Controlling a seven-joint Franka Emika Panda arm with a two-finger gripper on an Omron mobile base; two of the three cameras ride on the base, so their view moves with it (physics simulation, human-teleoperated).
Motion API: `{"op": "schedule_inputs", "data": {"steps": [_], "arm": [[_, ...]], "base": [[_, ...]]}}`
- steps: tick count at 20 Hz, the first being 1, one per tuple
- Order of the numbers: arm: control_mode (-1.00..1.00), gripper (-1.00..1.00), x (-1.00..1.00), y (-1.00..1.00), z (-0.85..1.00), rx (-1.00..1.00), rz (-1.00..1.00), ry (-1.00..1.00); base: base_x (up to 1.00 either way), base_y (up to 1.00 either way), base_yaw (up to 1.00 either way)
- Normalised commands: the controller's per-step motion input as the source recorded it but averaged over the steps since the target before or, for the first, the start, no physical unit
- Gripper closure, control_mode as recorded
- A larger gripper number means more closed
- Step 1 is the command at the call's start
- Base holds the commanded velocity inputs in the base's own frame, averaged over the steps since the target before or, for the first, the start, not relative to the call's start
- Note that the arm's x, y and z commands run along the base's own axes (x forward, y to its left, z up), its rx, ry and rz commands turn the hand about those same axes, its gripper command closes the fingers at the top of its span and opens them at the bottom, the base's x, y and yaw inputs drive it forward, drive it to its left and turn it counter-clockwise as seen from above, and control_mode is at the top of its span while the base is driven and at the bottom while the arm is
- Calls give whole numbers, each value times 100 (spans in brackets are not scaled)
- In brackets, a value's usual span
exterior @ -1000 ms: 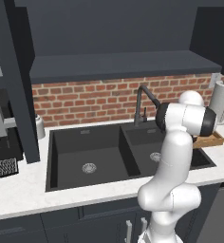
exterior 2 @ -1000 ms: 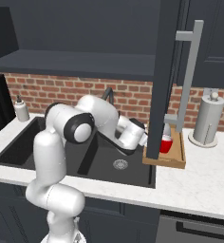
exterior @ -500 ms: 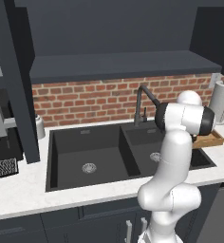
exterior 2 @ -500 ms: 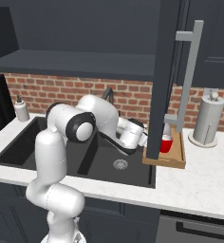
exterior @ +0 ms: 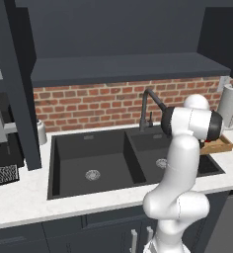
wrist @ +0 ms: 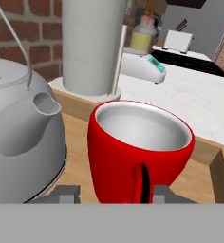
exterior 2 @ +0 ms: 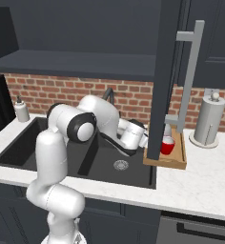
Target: Pick the kettle from the counter and place it on the tray. Then pick the mug from the cabinet and place it on the tray. Then close the cabinet doors.
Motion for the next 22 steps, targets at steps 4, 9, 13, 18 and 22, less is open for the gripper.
{"op": "schedule_inputs", "data": {"steps": [4,9,13,18,22], "arm": [[-100,-100,0,0,-8,0,0,0],[-100,-100,0,3,-1,0,0,0],[-100,-100,1,12,0,0,0,0],[-100,-100,1,15,0,0,0,0],[-100,-100,0,22,0,0,0,0]], "base": [[0,0,0],[0,0,0],[0,0,0],[0,0,0],[0,0,0]]}}
